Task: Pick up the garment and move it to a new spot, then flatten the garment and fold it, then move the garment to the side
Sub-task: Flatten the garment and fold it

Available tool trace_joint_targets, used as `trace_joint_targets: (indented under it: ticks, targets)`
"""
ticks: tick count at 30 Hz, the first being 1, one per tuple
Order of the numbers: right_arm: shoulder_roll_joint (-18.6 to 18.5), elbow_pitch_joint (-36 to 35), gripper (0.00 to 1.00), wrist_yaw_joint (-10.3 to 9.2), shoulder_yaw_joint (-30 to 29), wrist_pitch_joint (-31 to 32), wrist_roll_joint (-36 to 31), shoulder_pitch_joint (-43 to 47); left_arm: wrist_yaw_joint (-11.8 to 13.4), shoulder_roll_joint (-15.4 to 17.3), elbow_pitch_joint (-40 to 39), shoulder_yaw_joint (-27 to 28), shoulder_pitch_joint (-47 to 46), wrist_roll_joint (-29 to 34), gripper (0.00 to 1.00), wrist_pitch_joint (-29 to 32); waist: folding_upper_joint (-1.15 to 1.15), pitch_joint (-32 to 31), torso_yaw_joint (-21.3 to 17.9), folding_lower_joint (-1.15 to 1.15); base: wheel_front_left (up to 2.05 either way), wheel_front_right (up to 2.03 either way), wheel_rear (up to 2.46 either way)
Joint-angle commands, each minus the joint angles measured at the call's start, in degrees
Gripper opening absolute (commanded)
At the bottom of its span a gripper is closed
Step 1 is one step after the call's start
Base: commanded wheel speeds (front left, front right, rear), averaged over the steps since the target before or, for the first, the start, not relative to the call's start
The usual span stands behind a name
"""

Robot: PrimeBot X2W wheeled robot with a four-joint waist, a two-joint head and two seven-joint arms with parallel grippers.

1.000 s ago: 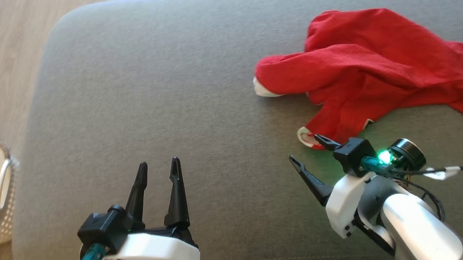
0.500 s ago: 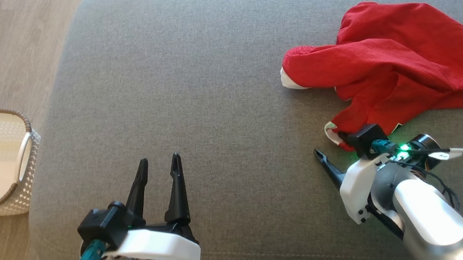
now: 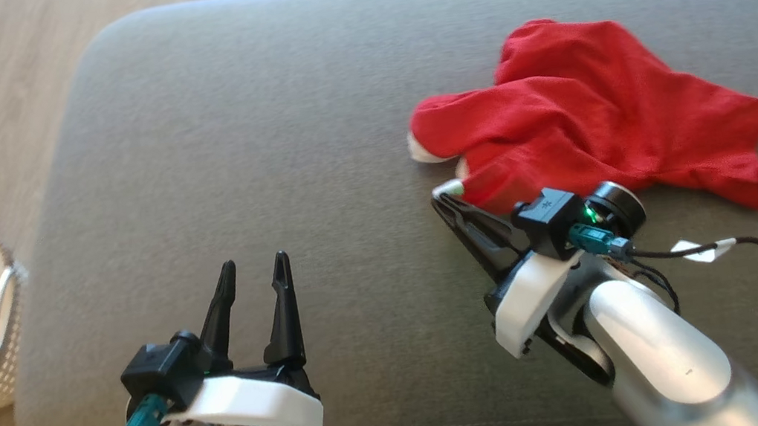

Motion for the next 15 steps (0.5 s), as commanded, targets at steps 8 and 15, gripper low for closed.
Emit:
trace_joint_targets:
  ticks: [8,15]
  targets:
    - [-0.5,-13.3,0.0,-0.02,-4.7,5.1,-1.4,5.8,0.2,0.1,-1.9,2.4,-0.3,0.7,1.0,-0.3,0.0,-1.9,-7.1,0.0,0.0,0.0,0.0]
    - [-1.0,-22.1,0.0,-0.02,-21.1,10.7,-0.5,17.9,0.1,0.1,-1.9,2.1,-0.2,0.8,1.0,-0.3,0.0,-2.1,-10.8,0.0,0.0,0.0,0.0]
